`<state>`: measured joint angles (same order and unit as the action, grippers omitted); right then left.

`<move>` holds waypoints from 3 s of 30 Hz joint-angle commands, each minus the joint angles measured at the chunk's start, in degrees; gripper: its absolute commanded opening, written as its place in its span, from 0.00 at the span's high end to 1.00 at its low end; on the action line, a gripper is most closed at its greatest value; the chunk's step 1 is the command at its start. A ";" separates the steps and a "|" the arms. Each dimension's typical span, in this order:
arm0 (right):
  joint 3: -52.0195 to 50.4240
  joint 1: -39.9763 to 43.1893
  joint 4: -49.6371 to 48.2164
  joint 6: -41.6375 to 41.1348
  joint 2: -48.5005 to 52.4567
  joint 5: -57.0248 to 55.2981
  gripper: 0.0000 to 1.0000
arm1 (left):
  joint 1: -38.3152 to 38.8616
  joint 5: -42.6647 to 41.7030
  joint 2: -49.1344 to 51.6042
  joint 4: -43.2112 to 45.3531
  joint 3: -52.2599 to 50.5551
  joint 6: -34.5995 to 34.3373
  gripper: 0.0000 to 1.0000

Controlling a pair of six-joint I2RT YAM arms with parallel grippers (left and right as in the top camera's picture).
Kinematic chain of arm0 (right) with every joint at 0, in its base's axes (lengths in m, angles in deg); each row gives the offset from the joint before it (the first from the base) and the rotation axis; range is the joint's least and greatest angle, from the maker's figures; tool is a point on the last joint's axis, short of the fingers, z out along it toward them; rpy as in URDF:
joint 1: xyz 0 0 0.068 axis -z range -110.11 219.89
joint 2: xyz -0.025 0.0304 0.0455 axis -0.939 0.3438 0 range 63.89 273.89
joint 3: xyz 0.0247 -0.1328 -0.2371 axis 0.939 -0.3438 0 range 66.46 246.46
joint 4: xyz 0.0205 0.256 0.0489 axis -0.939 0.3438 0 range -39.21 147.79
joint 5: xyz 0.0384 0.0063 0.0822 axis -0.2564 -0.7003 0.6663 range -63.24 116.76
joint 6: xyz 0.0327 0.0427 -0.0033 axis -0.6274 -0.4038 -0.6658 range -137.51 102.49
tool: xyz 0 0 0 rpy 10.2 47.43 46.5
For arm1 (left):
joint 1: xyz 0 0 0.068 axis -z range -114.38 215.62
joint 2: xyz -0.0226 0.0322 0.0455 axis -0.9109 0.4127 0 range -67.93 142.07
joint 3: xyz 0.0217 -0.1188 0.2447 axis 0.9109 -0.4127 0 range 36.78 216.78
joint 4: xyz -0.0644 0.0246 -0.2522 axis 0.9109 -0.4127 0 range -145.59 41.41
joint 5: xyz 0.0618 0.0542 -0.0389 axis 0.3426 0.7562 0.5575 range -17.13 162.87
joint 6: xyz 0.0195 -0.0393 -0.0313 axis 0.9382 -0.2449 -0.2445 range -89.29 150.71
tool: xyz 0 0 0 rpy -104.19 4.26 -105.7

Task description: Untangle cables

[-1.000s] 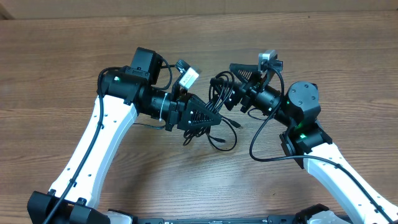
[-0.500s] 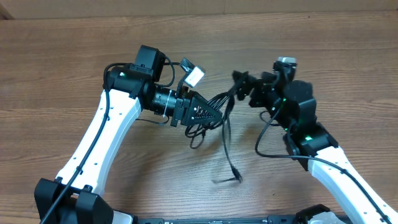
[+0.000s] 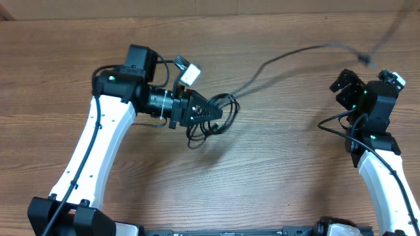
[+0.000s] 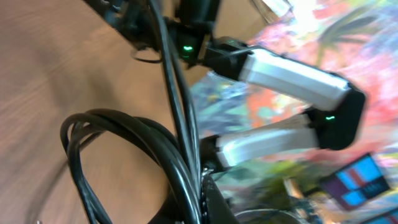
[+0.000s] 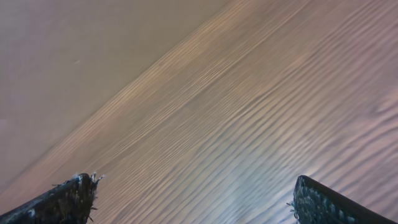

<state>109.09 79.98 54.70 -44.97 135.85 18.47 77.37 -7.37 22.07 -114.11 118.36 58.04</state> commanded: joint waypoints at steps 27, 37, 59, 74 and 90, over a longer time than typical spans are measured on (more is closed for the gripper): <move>0.24 -0.61 30.77 0.26 0.15 37.97 0.00 | 9.94 50.27 12.48 18.21 0.72 -31.89 0.46; 0.09 -2.64 33.22 0.48 0.15 34.77 0.00 | 10.84 37.00 12.48 21.33 0.72 -31.17 0.40; 0.09 -2.64 37.35 0.48 0.15 34.71 0.00 | 19.85 53.13 22.51 31.50 0.74 -36.59 0.96; 0.09 -2.64 37.35 0.48 0.15 34.71 0.00 | 16.70 49.53 10.05 27.15 0.79 -36.30 0.96; 0.09 -2.64 37.35 0.48 0.15 34.71 0.00 | 10.71 44.57 -5.49 19.23 0.79 -36.44 0.96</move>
<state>109.12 77.66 92.33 -44.71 135.96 53.48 88.65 41.72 19.92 -94.77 118.58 21.80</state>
